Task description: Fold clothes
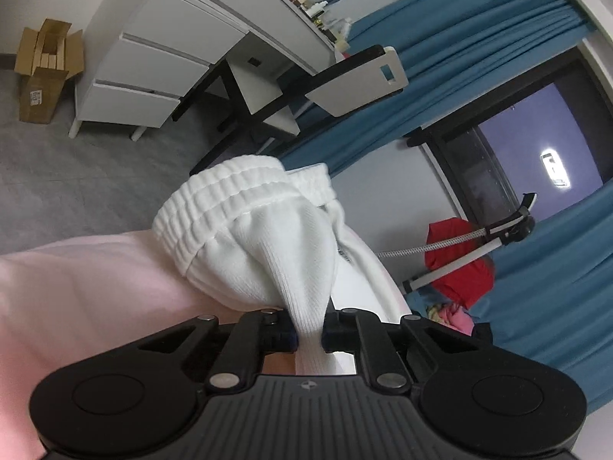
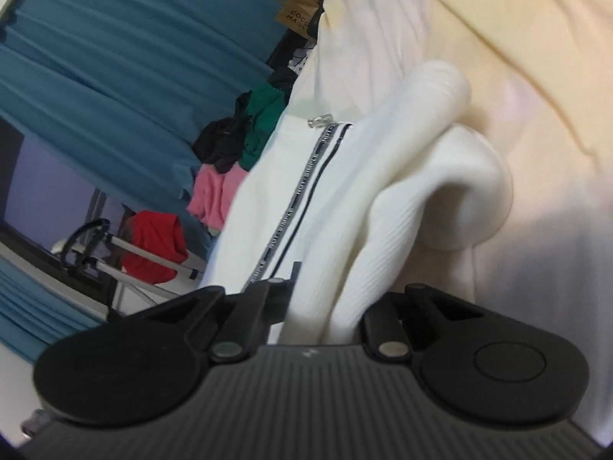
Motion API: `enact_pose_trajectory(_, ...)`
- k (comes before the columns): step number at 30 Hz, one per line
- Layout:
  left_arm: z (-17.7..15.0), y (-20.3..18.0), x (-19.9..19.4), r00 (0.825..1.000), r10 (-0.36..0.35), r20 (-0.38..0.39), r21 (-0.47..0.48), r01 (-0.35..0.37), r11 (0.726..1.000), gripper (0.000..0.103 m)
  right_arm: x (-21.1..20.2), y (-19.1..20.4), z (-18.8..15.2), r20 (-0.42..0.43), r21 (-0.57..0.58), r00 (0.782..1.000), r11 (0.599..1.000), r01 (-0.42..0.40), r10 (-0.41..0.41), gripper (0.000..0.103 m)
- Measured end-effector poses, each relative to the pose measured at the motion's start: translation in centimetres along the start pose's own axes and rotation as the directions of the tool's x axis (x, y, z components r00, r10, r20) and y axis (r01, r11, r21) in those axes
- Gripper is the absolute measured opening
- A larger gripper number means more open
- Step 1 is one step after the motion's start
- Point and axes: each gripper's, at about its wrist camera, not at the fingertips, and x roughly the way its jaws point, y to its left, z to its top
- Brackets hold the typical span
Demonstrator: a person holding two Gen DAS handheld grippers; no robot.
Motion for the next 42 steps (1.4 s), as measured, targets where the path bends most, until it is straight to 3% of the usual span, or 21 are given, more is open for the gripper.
enact_pose_trajectory(6,0.5,-0.4,-6.5,0.999,0.030,-0.023,0.050,-0.029,0.998,0.010,-5.1,-1.8,0.8,-0.034,0.057,0.999,0.998,0.028,-0.026,0.012)
enact_pose_trajectory(13,0.0,1.7,-14.9,0.991,0.096,-0.090,0.133,-0.084,0.988,0.010,-8.5,-5.6,1.4,-0.127,0.123,0.991,0.991,0.049,-0.033,0.013)
enact_pose_trajectory(19,-3.0,4.2,-16.7,0.980,0.167,-0.109,0.217,-0.140,0.966,0.012,-7.7,-7.9,1.5,-0.174,0.170,0.985,0.984,0.044,-0.014,0.014)
enact_pose_trajectory(23,-4.6,4.4,-17.9,0.978,0.187,-0.096,0.259,-0.157,0.953,0.024,-7.3,-8.9,1.3,-0.180,0.215,0.983,0.976,0.010,0.030,0.016)
enact_pose_trajectory(26,-5.6,3.3,-19.5,0.971,0.218,-0.095,0.348,-0.173,0.921,0.035,-7.0,-9.0,1.8,-0.190,0.185,0.980,0.982,-0.022,0.058,0.018)
enact_pose_trajectory(30,-7.8,0.5,-22.3,0.979,0.199,-0.047,0.471,-0.154,0.869,0.049,-7.2,-10.0,2.3,-0.164,0.236,0.979,0.969,-0.079,0.119,0.019)
enact_pose_trajectory(34,-10.3,-2.5,-24.1,0.987,0.163,0.000,0.572,-0.134,0.810,0.053,-7.5,-10.1,2.5,-0.121,0.259,0.987,0.963,-0.070,0.105,0.019)
enact_pose_trajectory(38,-14.1,-6.1,-22.9,0.994,0.106,0.002,0.619,-0.084,0.781,0.055,-7.8,-9.3,2.4,-0.116,0.231,0.991,0.972,-0.037,0.066,0.023)
enact_pose_trajectory(42,-18.8,-9.2,-19.2,0.997,0.048,-0.060,0.658,0.003,0.753,0.059,-7.6,-9.7,2.6,-0.110,0.270,0.988,0.960,-0.071,0.104,0.030)
